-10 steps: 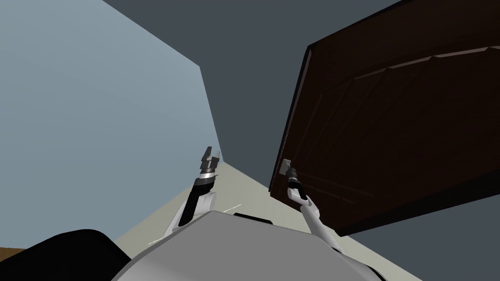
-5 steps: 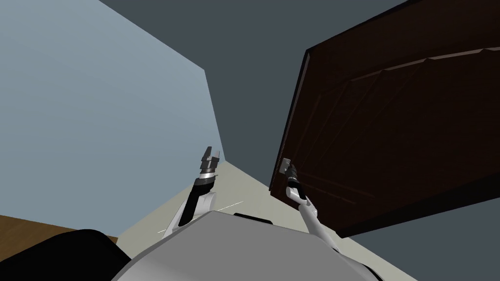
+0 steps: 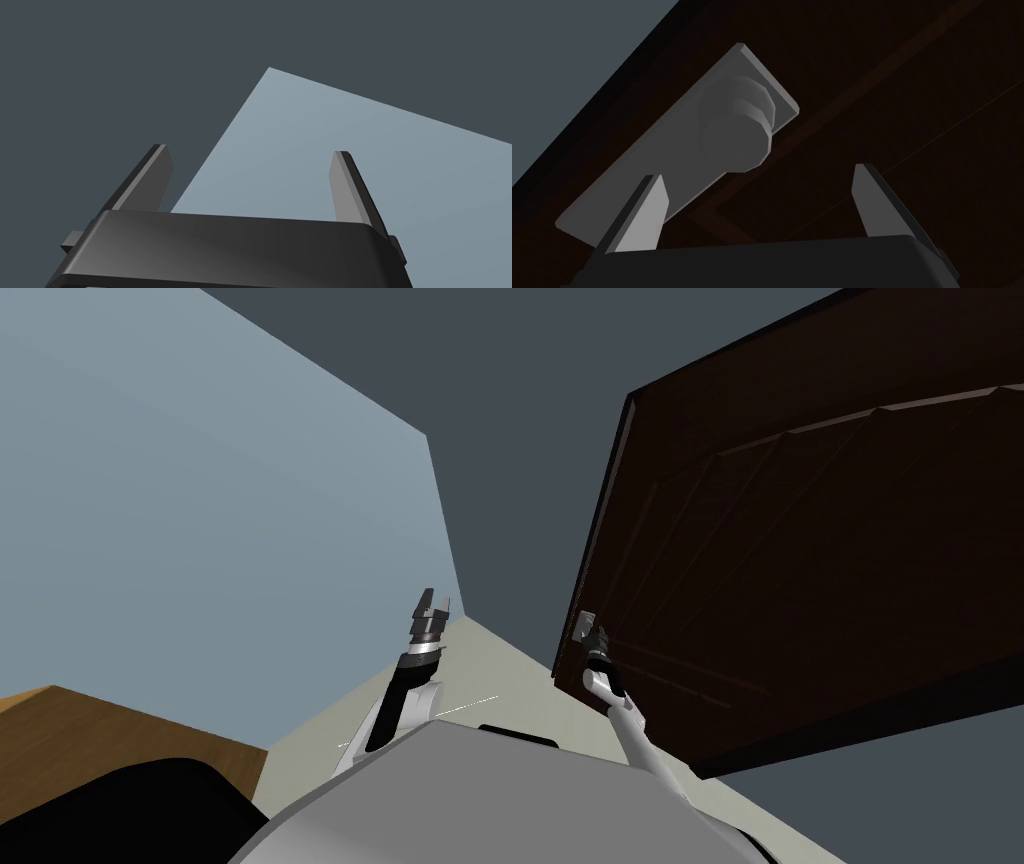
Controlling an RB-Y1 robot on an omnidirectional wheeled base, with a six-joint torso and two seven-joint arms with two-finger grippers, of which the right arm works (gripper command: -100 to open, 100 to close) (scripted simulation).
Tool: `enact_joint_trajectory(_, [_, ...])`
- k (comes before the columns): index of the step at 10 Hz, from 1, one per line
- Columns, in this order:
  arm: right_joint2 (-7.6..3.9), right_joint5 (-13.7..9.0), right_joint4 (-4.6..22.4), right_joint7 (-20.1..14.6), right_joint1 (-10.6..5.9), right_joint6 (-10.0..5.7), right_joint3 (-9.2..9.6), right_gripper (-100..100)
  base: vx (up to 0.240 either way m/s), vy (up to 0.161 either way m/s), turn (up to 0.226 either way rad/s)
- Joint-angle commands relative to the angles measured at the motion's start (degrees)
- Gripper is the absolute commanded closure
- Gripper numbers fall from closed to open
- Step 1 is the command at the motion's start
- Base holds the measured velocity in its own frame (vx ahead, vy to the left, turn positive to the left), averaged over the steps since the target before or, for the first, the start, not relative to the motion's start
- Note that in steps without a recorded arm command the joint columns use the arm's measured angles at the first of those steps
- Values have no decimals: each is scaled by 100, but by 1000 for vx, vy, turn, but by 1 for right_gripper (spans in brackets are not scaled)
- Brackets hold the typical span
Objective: Pull the door open
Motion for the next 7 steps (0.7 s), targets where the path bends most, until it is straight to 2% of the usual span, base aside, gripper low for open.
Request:
enact_joint_trajectory(1, [79,-261,-35,-286,-8,-7,-8,-100,-65,-32,116])
enact_joint_trajectory(2, [79,-261,-35,-382,-8,-7,-8,-100,-57,-27,29])
enact_joint_trajectory(3, [137,-437,-66,-588,-11,-8,-15,-100,-64,-27,39])
enact_joint_trajectory(4, [137,-437,-66,-618,-11,-8,-15,-100,-52,-17,40])
enact_joint_trajectory(6, [256,-783,-127,-997,-16,-12,-29,-100,-62,-28,86])
enact_joint_trajectory(7, [256,-783,-127,-1087,-16,-12,-29,-100,-59,-24,39])
